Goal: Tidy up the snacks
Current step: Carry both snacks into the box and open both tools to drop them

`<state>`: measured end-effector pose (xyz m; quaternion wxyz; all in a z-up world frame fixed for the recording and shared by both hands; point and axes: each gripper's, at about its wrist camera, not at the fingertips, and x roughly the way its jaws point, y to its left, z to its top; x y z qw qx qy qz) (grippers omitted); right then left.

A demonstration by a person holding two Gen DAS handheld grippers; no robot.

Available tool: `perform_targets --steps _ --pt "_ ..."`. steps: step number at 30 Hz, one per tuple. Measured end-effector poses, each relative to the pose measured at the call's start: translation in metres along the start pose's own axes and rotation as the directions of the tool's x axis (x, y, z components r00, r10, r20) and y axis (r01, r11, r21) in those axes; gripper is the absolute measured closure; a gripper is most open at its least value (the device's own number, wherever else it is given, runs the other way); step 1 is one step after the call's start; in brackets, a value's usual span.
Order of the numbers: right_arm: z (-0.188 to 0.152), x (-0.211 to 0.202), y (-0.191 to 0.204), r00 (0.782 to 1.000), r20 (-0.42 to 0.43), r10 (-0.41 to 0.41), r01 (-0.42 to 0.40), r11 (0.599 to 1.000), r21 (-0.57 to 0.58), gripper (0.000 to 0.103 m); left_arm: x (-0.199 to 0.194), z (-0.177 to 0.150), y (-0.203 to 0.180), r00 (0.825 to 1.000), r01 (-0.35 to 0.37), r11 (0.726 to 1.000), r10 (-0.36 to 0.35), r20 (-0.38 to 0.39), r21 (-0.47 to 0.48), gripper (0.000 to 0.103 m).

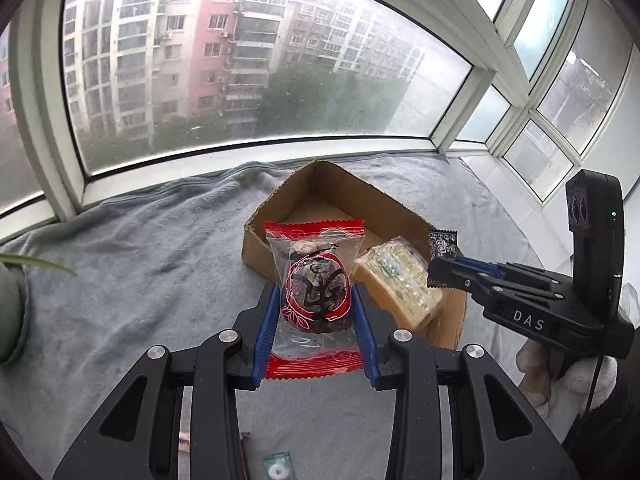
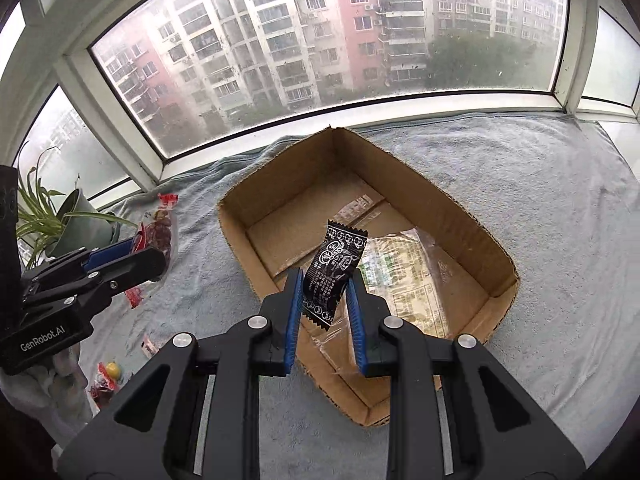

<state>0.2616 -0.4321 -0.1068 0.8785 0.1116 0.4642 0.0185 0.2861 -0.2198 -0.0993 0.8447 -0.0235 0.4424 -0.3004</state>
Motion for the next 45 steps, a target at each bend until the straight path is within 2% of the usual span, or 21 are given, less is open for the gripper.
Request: perform_targets --steps 7,14,16,18,20,32,37,42,45 --pt "0.003 0.022 -0.002 1.0 -0.018 0.007 -0.007 1.0 0.0 0.08 0.044 0.015 -0.006 0.999 0.007 1.0 -0.007 -0.044 0.008 0.068" --pt "-0.001 0.043 0.003 0.999 -0.052 0.003 -0.004 1.0 -0.015 0.08 0.068 0.017 -0.001 0.997 0.01 1.0 -0.011 -0.076 -0.013 0.068" --pt "-0.002 0.044 0.004 0.999 -0.049 -0.017 0.016 1.0 -0.017 0.071 0.07 0.018 -0.001 0.997 0.011 1.0 -0.012 -0.076 -0.015 0.068" --pt "-0.003 0.043 0.005 0.999 -0.038 -0.022 0.021 1.0 -0.021 0.04 0.07 0.019 0.001 0.996 0.023 0.999 -0.025 -0.081 -0.024 0.064" --pt "-0.004 0.038 0.006 0.999 -0.026 -0.028 0.028 0.999 -0.026 0.038 0.07 0.02 0.004 0.996 0.001 0.999 -0.005 -0.088 -0.042 0.042" --pt "-0.012 -0.005 0.023 1.0 0.023 0.018 -0.017 0.999 -0.048 0.037 0.027 0.029 0.011 1.0 -0.012 0.999 0.01 -0.027 -0.04 0.042" --pt "-0.019 -0.024 0.037 0.998 0.051 0.042 -0.038 0.996 -0.079 0.037 -0.008 0.025 0.016 1.0 -0.023 0.999 0.024 0.014 -0.042 0.042" --pt "-0.029 -0.044 0.054 0.994 0.091 0.054 -0.042 0.99 -0.131 0.037 -0.045 0.016 0.015 0.996 -0.078 0.997 0.077 0.048 0.022 0.042" --pt "-0.037 -0.053 0.064 0.992 0.105 0.067 -0.049 0.985 -0.163 0.037 -0.068 0.006 0.023 0.994 -0.084 0.996 0.083 0.066 0.015 0.042"
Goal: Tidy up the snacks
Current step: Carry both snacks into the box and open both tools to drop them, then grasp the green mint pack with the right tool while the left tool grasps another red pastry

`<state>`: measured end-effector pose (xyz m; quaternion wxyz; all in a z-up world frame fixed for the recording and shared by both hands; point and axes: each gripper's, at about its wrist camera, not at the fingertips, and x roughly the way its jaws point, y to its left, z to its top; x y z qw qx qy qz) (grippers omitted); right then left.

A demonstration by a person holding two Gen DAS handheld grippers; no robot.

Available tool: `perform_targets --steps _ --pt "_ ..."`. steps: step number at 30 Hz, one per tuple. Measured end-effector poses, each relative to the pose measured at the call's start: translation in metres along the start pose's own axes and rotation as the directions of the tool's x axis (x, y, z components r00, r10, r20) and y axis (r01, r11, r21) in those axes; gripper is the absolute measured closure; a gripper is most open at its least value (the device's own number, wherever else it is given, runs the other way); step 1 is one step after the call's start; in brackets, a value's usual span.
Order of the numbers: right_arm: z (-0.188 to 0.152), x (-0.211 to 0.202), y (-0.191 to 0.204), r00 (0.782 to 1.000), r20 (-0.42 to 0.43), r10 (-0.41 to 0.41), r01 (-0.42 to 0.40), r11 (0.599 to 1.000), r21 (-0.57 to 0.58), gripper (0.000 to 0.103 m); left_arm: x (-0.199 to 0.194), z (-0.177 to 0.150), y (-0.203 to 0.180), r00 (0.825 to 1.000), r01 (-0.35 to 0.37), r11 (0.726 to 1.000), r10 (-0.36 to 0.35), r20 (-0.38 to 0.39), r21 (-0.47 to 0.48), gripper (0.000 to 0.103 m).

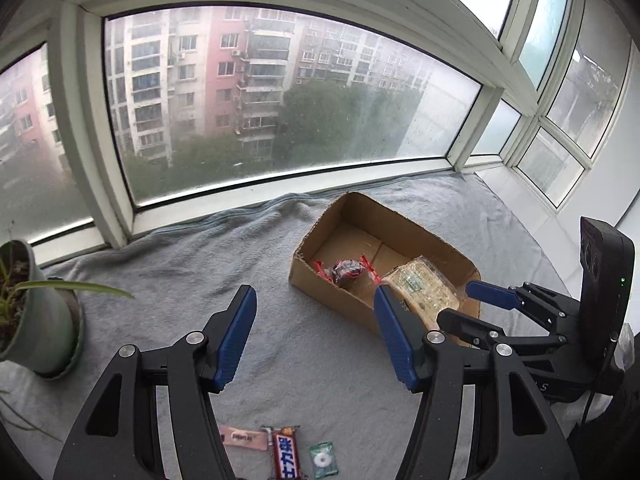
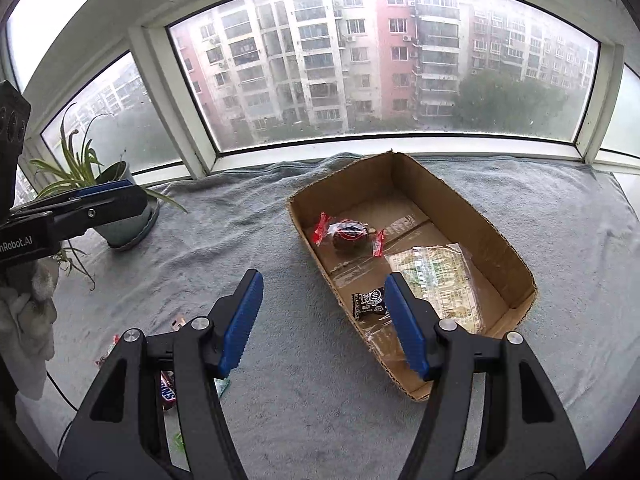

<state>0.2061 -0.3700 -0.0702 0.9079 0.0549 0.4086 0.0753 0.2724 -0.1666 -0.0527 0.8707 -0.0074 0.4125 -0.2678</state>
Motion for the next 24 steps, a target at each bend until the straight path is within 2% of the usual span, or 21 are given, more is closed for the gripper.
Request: perform_targets --steps 4,5,6,8,14,18,24 --pt "-0.011 -0.008 0.014 1.0 0.003 0.02 -0.02 1.0 -0.021 0.037 -0.03 -0.017 0.018 1.0 -0.018 0.999 0.019 0.017 -0.032 0.042" --pt "-0.015 -0.008 0.016 1.0 0.0 0.021 -0.021 0.999 -0.023 0.034 -0.037 -0.023 0.024 1.0 -0.023 0.999 0.023 0.019 -0.041 0.042" --pt "-0.018 -0.009 0.019 1.0 -0.002 0.024 -0.024 0.999 -0.025 0.027 -0.045 -0.029 0.029 0.999 -0.03 0.998 0.032 0.023 -0.051 0.042" --pt "-0.026 -0.009 0.026 1.0 -0.007 0.028 -0.028 0.999 -0.04 0.023 -0.058 -0.043 0.041 0.998 -0.057 0.996 0.059 0.027 -0.072 0.042" --pt "-0.048 -0.003 0.045 0.998 -0.053 0.044 -0.048 0.997 -0.067 0.023 -0.089 -0.093 0.079 0.99 -0.139 0.98 0.141 0.009 -0.143 0.042" --pt "-0.062 0.007 0.055 0.992 -0.097 0.075 -0.08 0.996 -0.045 0.023 -0.097 -0.13 0.098 0.982 -0.189 0.965 0.187 -0.028 -0.182 0.043" --pt "-0.085 0.038 0.071 0.973 -0.211 0.095 -0.102 0.995 -0.019 0.023 -0.085 -0.177 0.113 0.974 -0.218 0.945 0.198 -0.106 -0.244 0.043"
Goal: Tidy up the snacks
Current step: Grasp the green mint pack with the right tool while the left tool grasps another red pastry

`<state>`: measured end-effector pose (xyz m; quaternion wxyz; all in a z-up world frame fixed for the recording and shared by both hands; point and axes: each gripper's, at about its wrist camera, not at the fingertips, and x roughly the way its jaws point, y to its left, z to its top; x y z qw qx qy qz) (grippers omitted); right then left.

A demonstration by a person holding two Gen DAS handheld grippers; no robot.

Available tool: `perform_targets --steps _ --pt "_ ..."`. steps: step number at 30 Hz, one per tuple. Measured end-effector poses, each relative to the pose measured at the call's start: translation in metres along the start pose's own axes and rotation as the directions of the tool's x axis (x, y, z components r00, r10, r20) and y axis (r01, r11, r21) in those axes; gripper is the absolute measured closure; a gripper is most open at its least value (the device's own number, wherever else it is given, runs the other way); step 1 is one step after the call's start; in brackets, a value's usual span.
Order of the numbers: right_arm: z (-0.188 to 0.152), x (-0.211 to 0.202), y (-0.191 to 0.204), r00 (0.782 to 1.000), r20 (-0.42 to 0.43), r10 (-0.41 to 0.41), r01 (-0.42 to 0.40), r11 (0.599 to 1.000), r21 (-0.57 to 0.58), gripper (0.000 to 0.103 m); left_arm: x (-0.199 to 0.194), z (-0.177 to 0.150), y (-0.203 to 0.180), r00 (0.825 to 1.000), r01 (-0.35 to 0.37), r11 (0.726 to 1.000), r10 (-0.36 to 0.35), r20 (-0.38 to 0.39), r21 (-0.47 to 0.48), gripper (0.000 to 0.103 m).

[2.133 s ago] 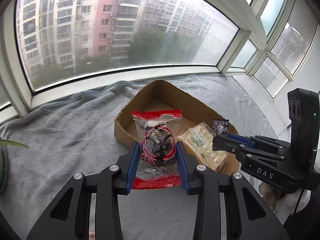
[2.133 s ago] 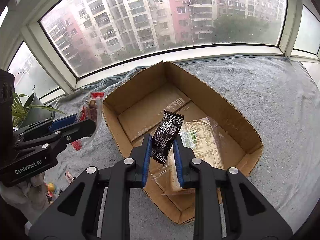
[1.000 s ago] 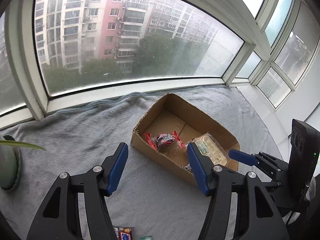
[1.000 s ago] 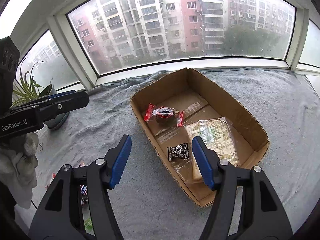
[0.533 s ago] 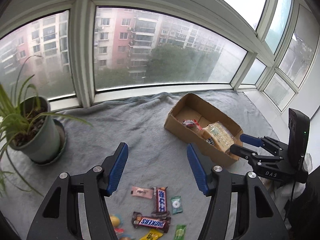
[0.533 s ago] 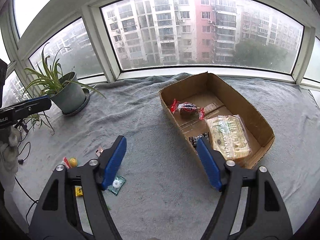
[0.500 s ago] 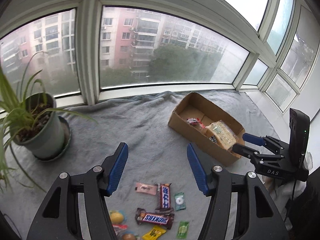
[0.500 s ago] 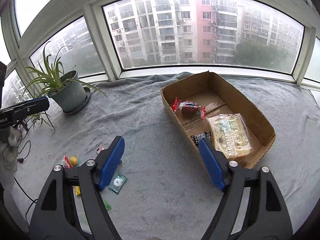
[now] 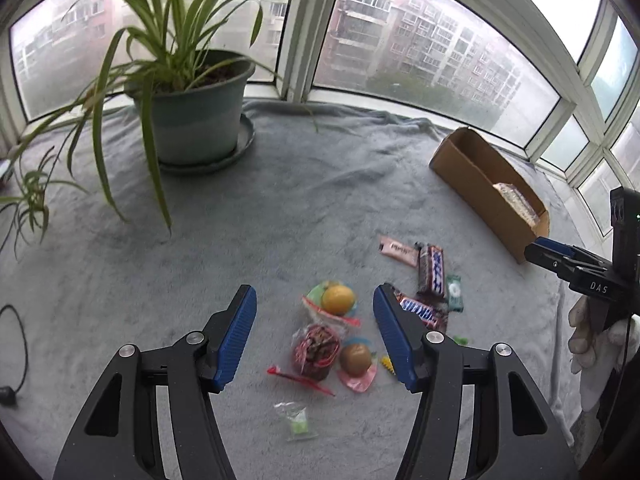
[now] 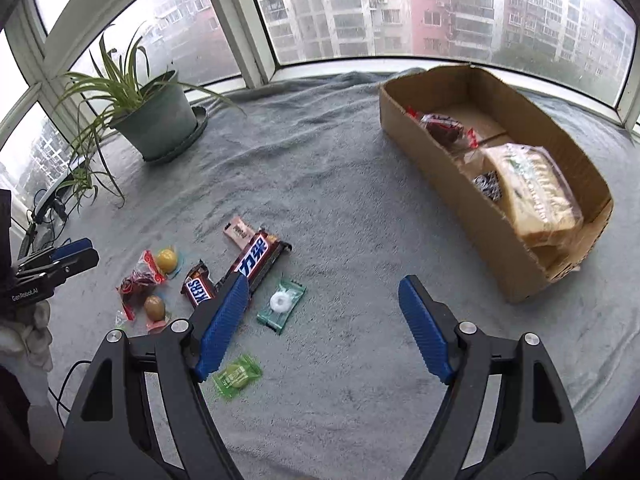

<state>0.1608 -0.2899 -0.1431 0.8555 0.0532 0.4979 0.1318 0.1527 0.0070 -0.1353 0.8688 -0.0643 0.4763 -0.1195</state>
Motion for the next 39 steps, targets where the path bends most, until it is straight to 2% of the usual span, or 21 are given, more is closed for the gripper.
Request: perform_targets --steps 4,8,13,15,25,28,31,39 --pt "-0.005 0.023 0.008 0.997 -0.071 -0.015 0.016 1.0 0.004 0.025 0.015 -0.019 0.004 0.999 0.005 1.0 -0.006 -0.037 -0.019 0.045" --pt "-0.007 0.039 0.014 0.994 -0.108 -0.008 0.011 1.0 0.021 0.043 0.022 -0.029 0.006 0.999 0.009 1.0 -0.01 -0.052 -0.019 0.045" --pt "-0.008 0.057 0.024 0.989 -0.147 -0.017 0.019 1.0 0.009 0.052 0.029 -0.039 0.009 0.997 0.034 0.999 -0.036 -0.072 -0.024 0.049" --pt "-0.008 0.061 0.028 0.987 -0.158 -0.02 0.021 1.0 0.004 0.062 0.033 -0.041 0.008 0.996 0.043 0.999 -0.045 -0.081 -0.021 0.05" --pt "-0.007 0.072 0.044 0.981 -0.169 -0.097 0.084 0.993 -0.085 0.064 0.045 -0.042 0.008 0.994 0.051 0.999 -0.05 -0.099 0.003 0.05" --pt "-0.009 0.073 0.048 0.976 -0.166 -0.143 0.119 0.982 -0.143 0.074 0.05 -0.043 0.007 0.993 0.044 0.999 -0.042 -0.107 0.012 0.051" --pt "-0.01 0.073 0.046 0.976 -0.16 -0.146 0.122 0.981 -0.149 0.079 0.056 -0.043 0.005 0.992 0.042 0.999 -0.04 -0.119 0.019 0.066" --pt "-0.012 0.068 0.041 0.982 -0.153 -0.113 0.096 0.988 -0.117 0.081 0.055 -0.047 0.006 0.994 0.035 0.999 -0.034 -0.103 0.011 0.071"
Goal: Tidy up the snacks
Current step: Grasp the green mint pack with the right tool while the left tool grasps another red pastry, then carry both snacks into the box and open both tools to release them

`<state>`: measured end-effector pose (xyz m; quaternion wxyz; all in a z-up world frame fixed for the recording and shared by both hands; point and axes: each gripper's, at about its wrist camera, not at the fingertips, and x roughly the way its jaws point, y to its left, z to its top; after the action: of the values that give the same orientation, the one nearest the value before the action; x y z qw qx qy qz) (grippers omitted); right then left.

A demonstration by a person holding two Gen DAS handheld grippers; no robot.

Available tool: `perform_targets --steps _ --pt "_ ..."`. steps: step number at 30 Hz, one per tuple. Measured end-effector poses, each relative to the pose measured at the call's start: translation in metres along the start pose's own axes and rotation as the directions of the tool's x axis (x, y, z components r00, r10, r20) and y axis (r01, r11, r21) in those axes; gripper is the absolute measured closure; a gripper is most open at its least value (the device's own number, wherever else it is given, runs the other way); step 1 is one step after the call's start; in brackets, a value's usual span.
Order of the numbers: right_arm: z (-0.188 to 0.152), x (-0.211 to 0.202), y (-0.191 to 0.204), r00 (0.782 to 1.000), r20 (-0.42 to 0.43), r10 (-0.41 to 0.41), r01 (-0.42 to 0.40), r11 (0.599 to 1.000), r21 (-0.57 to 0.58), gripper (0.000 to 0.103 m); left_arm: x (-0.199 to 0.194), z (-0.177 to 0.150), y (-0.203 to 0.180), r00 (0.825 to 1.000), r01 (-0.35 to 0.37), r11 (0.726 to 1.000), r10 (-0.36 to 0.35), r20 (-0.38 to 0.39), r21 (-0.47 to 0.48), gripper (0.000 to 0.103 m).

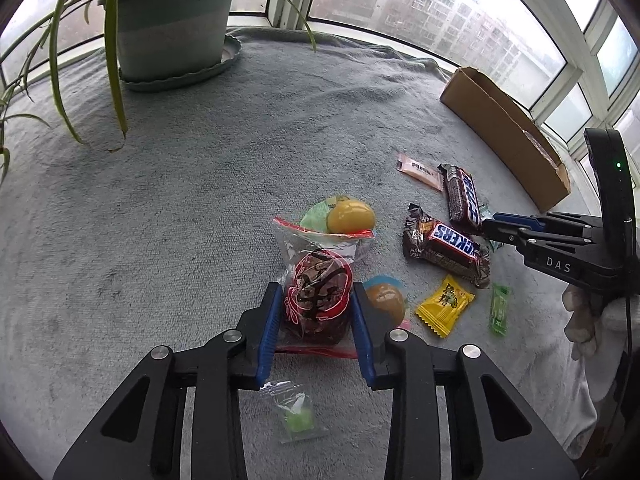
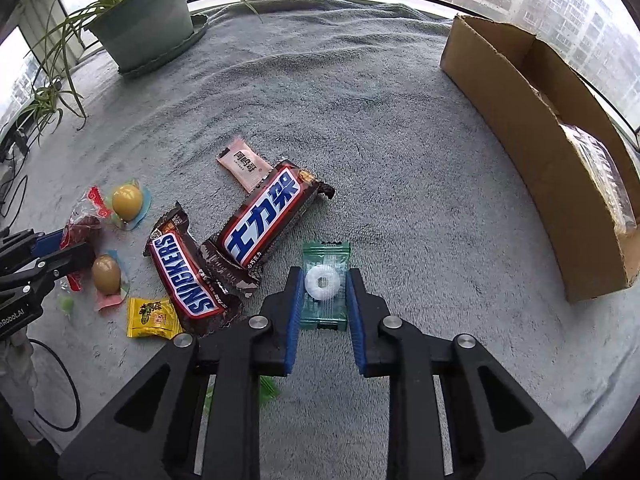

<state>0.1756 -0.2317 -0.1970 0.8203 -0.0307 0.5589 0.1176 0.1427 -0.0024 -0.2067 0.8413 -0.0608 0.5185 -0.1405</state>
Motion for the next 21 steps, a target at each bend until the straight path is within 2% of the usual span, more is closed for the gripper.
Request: perform_targets --steps 10,21 --pt "-0.002 -0.031 -0.012 0.997 0.072 0.017 -0.019 1.0 0.025 0.081 -0.016 0.003 0.0 1.0 0.014 1.0 -0.014 0.028 -0.024 0.072" --pt "0.005 -0.077 -0.056 0.985 0.173 0.004 -0.022 0.994 0.102 0.081 -0.03 0.029 -0.023 0.996 0.055 0.998 -0.056 0.073 0.014 0.072"
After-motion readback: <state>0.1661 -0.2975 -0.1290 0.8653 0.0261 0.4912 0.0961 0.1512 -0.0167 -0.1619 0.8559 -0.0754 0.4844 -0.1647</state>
